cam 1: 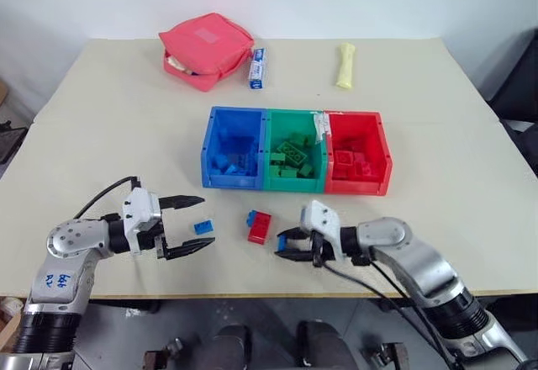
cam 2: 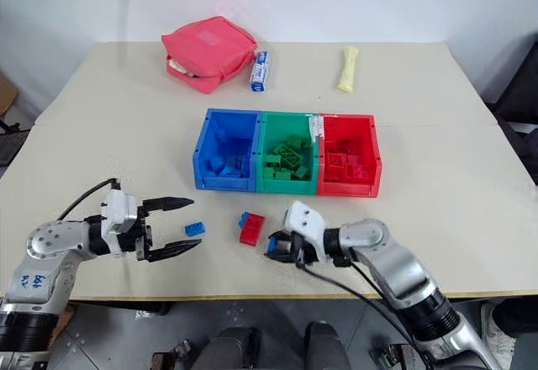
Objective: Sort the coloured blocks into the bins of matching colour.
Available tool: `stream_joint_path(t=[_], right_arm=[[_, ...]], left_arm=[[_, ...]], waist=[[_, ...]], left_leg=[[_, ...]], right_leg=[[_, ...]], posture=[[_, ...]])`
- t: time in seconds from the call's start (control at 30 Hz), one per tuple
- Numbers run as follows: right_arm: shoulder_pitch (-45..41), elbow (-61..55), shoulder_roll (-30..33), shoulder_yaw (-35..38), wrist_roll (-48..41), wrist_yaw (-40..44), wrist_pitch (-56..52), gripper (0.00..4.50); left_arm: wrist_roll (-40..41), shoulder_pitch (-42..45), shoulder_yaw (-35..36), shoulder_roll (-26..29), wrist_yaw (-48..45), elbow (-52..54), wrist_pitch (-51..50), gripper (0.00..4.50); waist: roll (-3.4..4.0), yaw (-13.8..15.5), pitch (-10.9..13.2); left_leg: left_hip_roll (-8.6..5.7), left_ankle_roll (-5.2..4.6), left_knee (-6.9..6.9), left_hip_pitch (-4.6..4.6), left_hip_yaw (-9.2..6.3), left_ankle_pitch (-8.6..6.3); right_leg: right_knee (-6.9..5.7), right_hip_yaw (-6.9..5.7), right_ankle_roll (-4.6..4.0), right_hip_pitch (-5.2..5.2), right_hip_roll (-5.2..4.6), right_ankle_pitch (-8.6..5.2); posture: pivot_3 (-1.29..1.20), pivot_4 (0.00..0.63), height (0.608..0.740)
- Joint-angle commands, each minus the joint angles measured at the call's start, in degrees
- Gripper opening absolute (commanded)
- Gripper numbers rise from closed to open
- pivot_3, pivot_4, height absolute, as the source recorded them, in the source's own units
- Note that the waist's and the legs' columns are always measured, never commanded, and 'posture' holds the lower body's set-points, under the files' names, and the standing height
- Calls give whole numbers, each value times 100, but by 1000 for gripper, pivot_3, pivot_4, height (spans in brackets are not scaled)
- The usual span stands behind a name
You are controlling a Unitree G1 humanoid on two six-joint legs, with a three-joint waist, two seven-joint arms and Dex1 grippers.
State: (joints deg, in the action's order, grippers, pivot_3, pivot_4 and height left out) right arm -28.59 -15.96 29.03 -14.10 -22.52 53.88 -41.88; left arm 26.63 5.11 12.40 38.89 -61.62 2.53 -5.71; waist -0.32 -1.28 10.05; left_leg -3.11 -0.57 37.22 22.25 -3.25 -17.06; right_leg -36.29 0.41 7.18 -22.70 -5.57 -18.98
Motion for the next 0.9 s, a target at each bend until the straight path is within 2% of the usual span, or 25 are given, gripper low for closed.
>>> stream_joint_path(t=[0.03, 0.2, 0.3, 0.4, 0.57, 0.7, 0.9], right_arm=[[-789, 69, -331, 279, -486, -79, -466, 1423], [-2024, 1328, -1138, 244, 19, -662, 56, 1423], [-2782, 2692, -1633, 24, 806, -1277, 930, 1423], [-3090, 3463, -1952, 41, 1059, -1448, 1373, 1423], [-3154, 3822, -2120, 109, 1157, -1322, 1595, 3113], [-2922, 3320, -1912, 223, 1035, -1063, 1533, 4475], [-1959, 1796, -1067, 596, 511, -187, 1717, 4492]], left_arm=[[270, -212, 511, -70, 386, 214, -106, 4500], [359, -625, 799, -154, 596, 290, -167, 4500], [309, -646, 818, -233, 691, 223, -85, 4500], [265, -554, 737, -285, 712, 177, -26, 4500], [199, -447, 625, -339, 709, 117, 59, 4500], [184, -397, 576, -341, 702, 94, 73, 4500], [176, -185, 557, -168, 551, -110, 57, 4500]], waist=[[0, -19, 0], [0, -39, 0], [0, -29, 0], [-3, -28, -2], [-4, -58, -3], [-4, -71, -3], [-4, -32, -3]], left_leg=[[2, 2, -2, -1, -2, 1], [3, 8, -8, 0, -2, -1], [-5, 7, -2, 9, 4, -2], [-13, 5, 1, 15, 5, 0], [-14, 5, -1, 22, 13, -1], [-10, 5, -3, 22, 16, -1], [-10, 4, 0, 22, 21, -1]], right_leg=[[-5, -3, -3, -1, 0, -1], [-32, -5, -12, -23, 0, -6], [-60, -5, -12, -43, -6, -6], [-72, -7, -14, -63, -11, -6], [-115, -10, -16, -80, -12, -4], [-114, -12, -16, -82, -11, -4], [-110, -10, -16, -79, -12, -4]], posture=[[0, 150, 740], [0, 150, 740], [0, 150, 740], [0, 150, 740], [0, 150, 740], [0, 150, 740], [0, 150, 740]])
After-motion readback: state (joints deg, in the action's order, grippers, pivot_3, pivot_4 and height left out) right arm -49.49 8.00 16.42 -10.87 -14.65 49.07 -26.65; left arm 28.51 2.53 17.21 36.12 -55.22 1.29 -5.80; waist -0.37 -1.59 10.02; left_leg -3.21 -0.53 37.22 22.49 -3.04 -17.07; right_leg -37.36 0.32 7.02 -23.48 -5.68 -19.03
